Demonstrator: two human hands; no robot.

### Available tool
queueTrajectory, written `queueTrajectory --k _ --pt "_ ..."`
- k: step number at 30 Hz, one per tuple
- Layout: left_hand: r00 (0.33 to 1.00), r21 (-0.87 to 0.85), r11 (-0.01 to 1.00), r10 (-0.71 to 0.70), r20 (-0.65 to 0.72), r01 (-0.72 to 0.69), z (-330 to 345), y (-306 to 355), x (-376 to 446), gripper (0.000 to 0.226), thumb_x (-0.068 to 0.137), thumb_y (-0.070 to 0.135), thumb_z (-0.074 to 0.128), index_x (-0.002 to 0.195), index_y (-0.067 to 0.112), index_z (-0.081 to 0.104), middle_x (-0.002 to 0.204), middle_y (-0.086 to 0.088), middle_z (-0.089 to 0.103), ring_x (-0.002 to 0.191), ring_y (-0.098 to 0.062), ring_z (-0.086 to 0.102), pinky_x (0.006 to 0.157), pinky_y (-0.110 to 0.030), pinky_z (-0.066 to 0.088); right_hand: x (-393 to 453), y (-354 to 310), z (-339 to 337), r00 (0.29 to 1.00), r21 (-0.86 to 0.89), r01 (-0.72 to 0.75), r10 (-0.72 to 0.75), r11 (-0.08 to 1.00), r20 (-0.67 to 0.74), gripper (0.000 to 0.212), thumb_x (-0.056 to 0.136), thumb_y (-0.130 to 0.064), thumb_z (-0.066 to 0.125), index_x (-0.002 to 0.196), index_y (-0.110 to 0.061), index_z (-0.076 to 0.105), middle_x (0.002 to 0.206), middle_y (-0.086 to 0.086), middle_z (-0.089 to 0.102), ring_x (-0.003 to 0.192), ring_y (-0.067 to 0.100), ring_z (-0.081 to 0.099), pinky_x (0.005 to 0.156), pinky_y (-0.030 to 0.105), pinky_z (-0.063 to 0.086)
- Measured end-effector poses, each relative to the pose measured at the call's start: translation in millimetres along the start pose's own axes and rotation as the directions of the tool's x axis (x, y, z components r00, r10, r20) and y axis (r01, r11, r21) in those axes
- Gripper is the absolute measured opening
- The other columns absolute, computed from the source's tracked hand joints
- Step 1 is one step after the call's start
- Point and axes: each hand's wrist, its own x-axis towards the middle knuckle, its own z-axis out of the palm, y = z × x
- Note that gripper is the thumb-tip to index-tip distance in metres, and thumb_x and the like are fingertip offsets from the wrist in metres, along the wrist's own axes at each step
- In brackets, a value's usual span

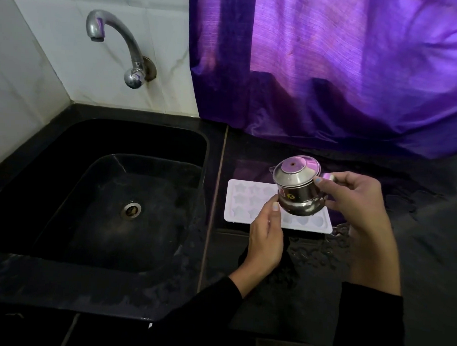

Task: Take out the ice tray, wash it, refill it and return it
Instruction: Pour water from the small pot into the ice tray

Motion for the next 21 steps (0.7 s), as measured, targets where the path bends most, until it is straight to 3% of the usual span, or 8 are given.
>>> queueTrajectory --k 6,8,12,16,21 --pt "0.998 0.0 1.0 0.003 0.061 -0.003 30.9 -1.2 -4.0 0.033 0.104 0.03 0.029 0.13 0.038 0.048 0.127 0.027 0.053 0.125 0.005 0.046 0.109 -0.028 0.037 -2.2 7.9 -32.9 0.998 0.02 -0.006 0.007 1.0 -0.059 0.01 0.083 -0.007 0.073 0.077 -0.011 0.066 0.068 0.003 0.066 0.053 0.002 0.063 0.059 0.021 0.055" --pt "0.995 0.004 1.0 -0.007 0.096 0.006 42.7 -3.4 -7.2 0.034 0.103 0.032 0.029 0.13 0.038 0.048 0.131 0.021 0.054 0.127 0.001 0.047 0.11 -0.033 0.037 -2.9 11.9 -45.2 0.997 -0.017 -0.011 0.009 1.0 -0.076 0.01 0.083 -0.008 0.073 0.076 -0.01 0.066 0.069 0.005 0.067 0.057 0.007 0.065 0.063 0.029 0.058" --pt "0.988 0.009 1.0 -0.03 0.151 0.029 67.0 -11.7 -15.7 0.034 0.102 0.034 0.031 0.13 0.038 0.049 0.132 0.013 0.057 0.125 -0.002 0.05 0.109 -0.037 0.039 -3.4 22.6 -70.4 0.991 -0.132 -0.046 0.029 0.99 -0.128 0.013 0.077 -0.022 0.077 0.072 -0.015 0.067 0.072 0.007 0.071 0.079 0.034 0.07 0.081 0.055 0.057" --pt "0.978 0.041 0.998 -0.063 0.197 0.056 87.0 -21.9 -23.0 0.032 0.099 0.041 0.032 0.126 0.046 0.049 0.13 0.013 0.059 0.123 -0.001 0.051 0.108 -0.039 0.04 -5.9 30.5 -88.2 0.99 -0.237 -0.069 0.037 0.969 -0.136 0.018 0.073 -0.034 0.076 0.073 -0.018 0.068 0.07 0.003 0.072 0.076 0.029 0.07 0.08 0.057 0.055" --pt "0.971 0.081 0.992 -0.113 0.211 0.098 102.1 -36.1 -27.3 0.049 0.092 0.053 0.032 0.134 0.035 0.05 0.13 0.012 0.06 0.123 -0.003 0.052 0.107 -0.041 0.04 -4.8 38.8 -99.1 0.988 -0.298 -0.096 0.055 0.95 -0.145 0.03 0.064 -0.048 0.073 0.072 -0.019 0.069 0.065 -0.001 0.07 0.076 0.027 0.067 0.081 0.051 0.055"
